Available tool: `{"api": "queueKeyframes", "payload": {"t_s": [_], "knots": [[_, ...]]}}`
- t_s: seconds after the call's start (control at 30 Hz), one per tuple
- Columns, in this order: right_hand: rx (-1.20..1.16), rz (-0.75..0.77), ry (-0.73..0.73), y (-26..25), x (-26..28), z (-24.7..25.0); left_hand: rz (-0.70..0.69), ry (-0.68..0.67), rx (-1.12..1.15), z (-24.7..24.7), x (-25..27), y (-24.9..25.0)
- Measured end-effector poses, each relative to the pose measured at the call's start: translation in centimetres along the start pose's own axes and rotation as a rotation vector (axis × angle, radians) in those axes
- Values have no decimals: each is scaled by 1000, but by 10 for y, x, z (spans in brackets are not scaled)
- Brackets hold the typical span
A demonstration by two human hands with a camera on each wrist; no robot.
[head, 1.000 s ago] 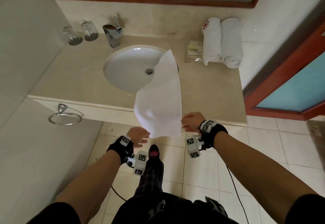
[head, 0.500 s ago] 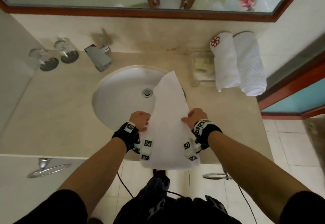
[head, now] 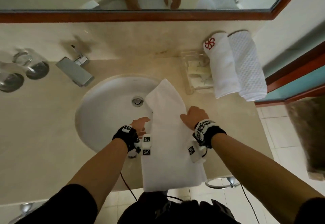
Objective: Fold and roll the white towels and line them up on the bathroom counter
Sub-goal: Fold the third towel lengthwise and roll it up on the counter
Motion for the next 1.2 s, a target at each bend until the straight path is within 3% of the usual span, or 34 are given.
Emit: {"api": "queueKeyframes", "payload": {"t_s": [0.3, 0.47, 0.63, 0.7, 0.8, 0.9, 1.07, 1.2], "knots": [[24, -5, 23, -15, -19, -4, 8, -274, -13, -24, -10, 19], [-292, -47, -132, -13, -25, 8, -24, -301, 151, -12, -9, 33], [-496, -59, -238, -13, -18, 30, -206, -292, 352, -14, 31, 57], [-681, -30, -277, -12, -13, 36, -277, -327, 417, -18, 47, 67], [-999, 44, -347, -8, -8, 42, -307, -355, 408, -21, 67, 85], [-1166, 81, -417, -9, 9, 64, -304, -377, 419, -23, 84, 100], [-1221, 76, -555, -10, 12, 83, -507, -298, 332, -23, 109, 122], [-1125, 97, -620, -17, 26, 103, -654, -217, 209, -24, 119, 132]]}}
Point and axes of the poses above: each hand's wrist, its own x-axis away from the middle knuckle, its own z-axis out of the back of the hand, y = z × x, the point moved 2 cm from there along -x, towards the middle knuckle, and after that the axes turned 9 degrees about x, right-handed, at the moved point
